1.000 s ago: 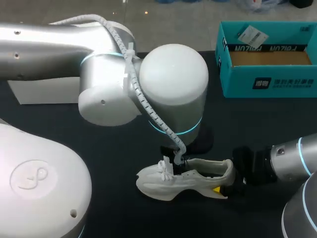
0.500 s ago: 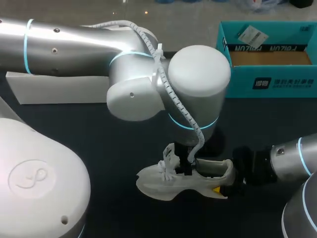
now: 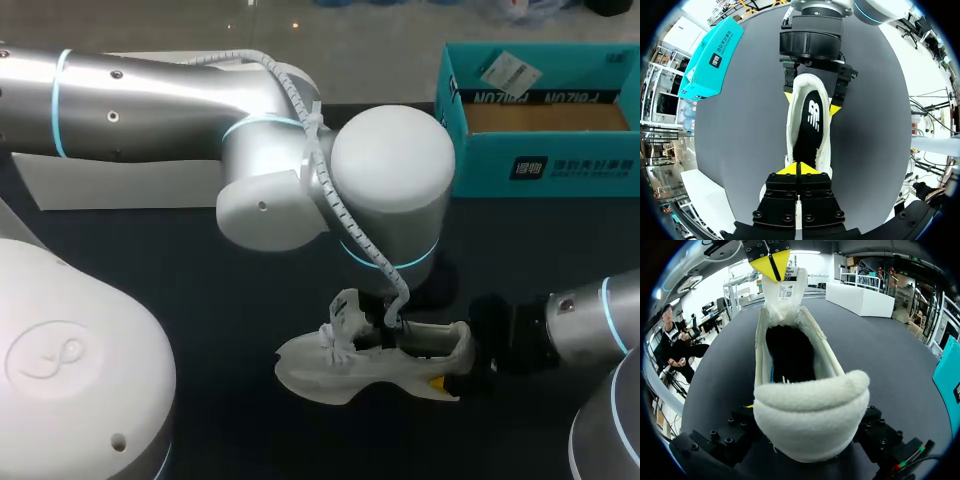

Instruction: Take the shoe out of the shoebox, open the shoe tongue, remove and reinsert the insole, then place the shoe into the shoebox

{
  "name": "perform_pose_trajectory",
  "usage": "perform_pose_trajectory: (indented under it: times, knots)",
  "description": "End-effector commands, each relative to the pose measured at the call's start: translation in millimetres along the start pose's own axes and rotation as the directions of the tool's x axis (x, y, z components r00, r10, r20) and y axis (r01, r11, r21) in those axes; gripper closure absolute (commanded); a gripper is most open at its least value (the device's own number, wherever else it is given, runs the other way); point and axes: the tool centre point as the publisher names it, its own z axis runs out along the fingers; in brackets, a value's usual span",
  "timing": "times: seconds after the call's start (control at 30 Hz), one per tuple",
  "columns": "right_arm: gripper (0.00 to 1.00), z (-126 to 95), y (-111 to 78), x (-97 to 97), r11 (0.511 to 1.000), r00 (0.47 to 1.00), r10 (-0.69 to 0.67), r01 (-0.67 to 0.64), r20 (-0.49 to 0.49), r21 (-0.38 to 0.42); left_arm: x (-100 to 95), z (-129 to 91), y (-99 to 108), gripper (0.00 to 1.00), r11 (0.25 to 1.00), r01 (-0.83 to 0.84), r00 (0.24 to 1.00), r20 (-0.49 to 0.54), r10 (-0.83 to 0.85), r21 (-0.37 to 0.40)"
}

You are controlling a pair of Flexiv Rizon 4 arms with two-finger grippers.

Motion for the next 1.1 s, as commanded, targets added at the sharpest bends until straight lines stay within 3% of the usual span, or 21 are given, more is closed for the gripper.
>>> perform_pose_trajectory:
  times: [0.03, 0.3, 0.57, 1.1]
  knots:
    - [1.00, 1.4, -1.8, -1.0, 1.000, 1.000, 0.001, -0.001, 0.003, 0.003, -0.6, 11.8, -10.4, 1.00, 1.000, -0.007, 1.000, 0.000, 0.007, 0.008]
    - [1.00, 1.4, -1.8, -1.0, 1.000, 1.000, 0.001, -0.001, 0.003, 0.003, 1.6, 30.3, -33.3, 1.00, 0.998, -0.058, 0.997, -0.041, 0.059, 0.024]
    - [1.00, 1.4, -1.8, -1.0, 1.000, 1.000, 0.001, -0.001, 0.003, 0.003, 21.6, 44.5, -41.0, 1.00, 0.996, -0.079, 0.992, -0.091, 0.082, 0.040]
    - [1.00, 1.4, -1.8, -1.0, 1.000, 1.000, 0.001, -0.001, 0.003, 0.003, 41.9, 65.5, -23.1, 1.00, 0.995, -0.074, 0.963, -0.255, 0.088, 0.064]
